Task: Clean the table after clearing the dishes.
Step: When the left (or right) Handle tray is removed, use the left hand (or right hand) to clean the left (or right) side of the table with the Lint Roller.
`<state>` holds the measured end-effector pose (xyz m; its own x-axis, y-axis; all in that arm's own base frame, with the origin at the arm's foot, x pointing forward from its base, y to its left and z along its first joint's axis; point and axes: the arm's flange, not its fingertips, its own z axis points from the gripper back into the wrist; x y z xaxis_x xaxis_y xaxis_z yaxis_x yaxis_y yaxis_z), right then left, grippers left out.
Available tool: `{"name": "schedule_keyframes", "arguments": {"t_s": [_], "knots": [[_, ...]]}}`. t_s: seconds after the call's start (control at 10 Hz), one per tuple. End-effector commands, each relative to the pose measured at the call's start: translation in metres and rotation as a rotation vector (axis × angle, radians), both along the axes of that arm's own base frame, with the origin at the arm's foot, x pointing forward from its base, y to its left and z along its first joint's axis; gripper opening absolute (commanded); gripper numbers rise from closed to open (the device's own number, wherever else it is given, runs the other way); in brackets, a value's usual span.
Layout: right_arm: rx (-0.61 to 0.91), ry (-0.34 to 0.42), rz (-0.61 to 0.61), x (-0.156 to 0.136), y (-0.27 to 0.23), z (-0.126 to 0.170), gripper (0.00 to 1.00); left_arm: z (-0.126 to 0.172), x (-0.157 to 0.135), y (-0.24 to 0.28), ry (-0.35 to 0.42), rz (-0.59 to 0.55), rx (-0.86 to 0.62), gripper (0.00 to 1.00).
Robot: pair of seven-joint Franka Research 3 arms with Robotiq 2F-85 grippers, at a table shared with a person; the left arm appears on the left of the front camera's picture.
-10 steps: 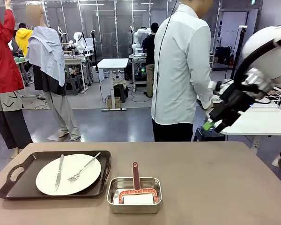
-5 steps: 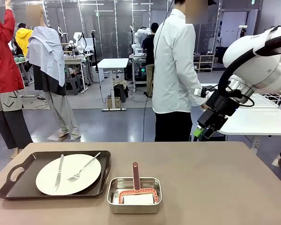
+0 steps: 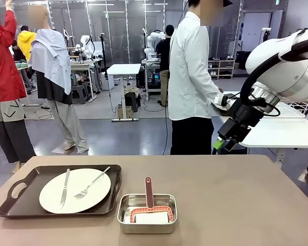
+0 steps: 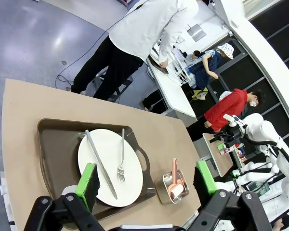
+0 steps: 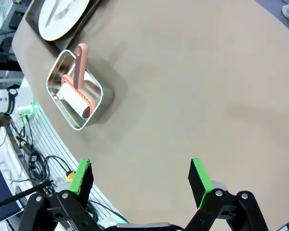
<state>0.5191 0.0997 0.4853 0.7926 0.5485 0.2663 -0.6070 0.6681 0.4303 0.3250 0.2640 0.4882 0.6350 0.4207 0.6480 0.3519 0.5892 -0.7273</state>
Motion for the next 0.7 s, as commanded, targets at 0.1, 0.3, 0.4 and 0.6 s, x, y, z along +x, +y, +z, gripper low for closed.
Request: {"name": "schedule_keyframes", "arguments": {"t_s": [0.1, 0.3, 0.4, 0.6], "knots": [[-0.055, 0.064, 0.263, 0.076, 0.056, -0.012, 1.00, 0.000, -0.001, 0.002, -0.019, -0.004, -0.014, 1.00], [-0.141, 0.143, 0.415, 0.101, 0.108, -0.020, 1.00, 0.000, -0.001, 0.002, -0.019, -0.004, -0.014, 1.00], [-0.218, 0.146, 0.428, 0.108, 0.134, -0.023, 1.00, 0.000, -0.001, 0.002, -0.019, -0.004, -0.014, 1.00], [-0.174, 0.169, 0.536, 0.118, 0.186, -0.042, 1.00, 0.000, -0.001, 0.002, -0.019, -0.004, -0.014, 1.00]]}}
